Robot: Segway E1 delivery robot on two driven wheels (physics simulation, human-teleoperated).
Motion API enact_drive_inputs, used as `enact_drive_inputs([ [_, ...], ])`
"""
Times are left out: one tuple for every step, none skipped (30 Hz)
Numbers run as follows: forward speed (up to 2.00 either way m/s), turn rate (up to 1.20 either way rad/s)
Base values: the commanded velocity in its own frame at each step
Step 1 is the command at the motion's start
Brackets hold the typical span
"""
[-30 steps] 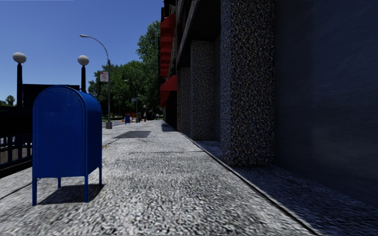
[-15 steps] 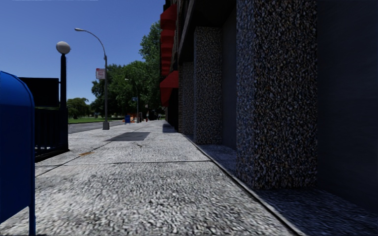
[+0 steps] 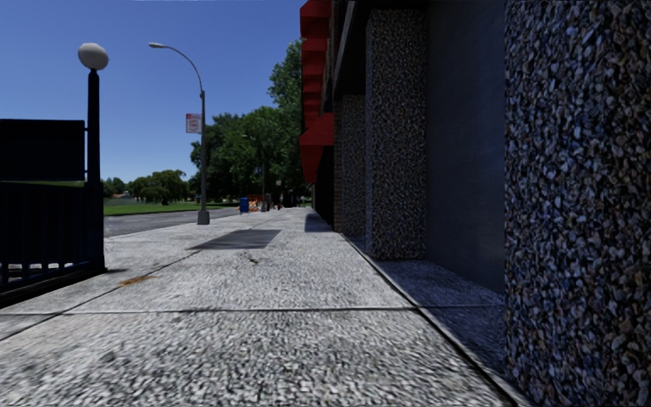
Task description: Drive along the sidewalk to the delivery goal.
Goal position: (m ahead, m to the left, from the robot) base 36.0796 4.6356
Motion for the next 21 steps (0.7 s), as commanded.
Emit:
enact_drive_inputs([
  [2.00, 0.32],
  [2.00, 0.32],
  [2.00, 0.32],
  [2.00, 0.32],
  [2.00, 0.32],
  [2.00, 0.32],
  [2.00, 0.32],
  [2.00, 0.32],
  [2.00, 0.32],
  [2.00, 0.32],
  [2.00, 0.32],
  [2.00, 0.32],
  [2.00, 0.32],
  [2.00, 0.32],
  [2.00, 0.32],
  [2.00, 0.31],
  [2.00, 0.31],
  [2.00, 0.21],
  [2.00, 0.00],
  [2.00, 0.00],
  [2.00, 0.00],
])
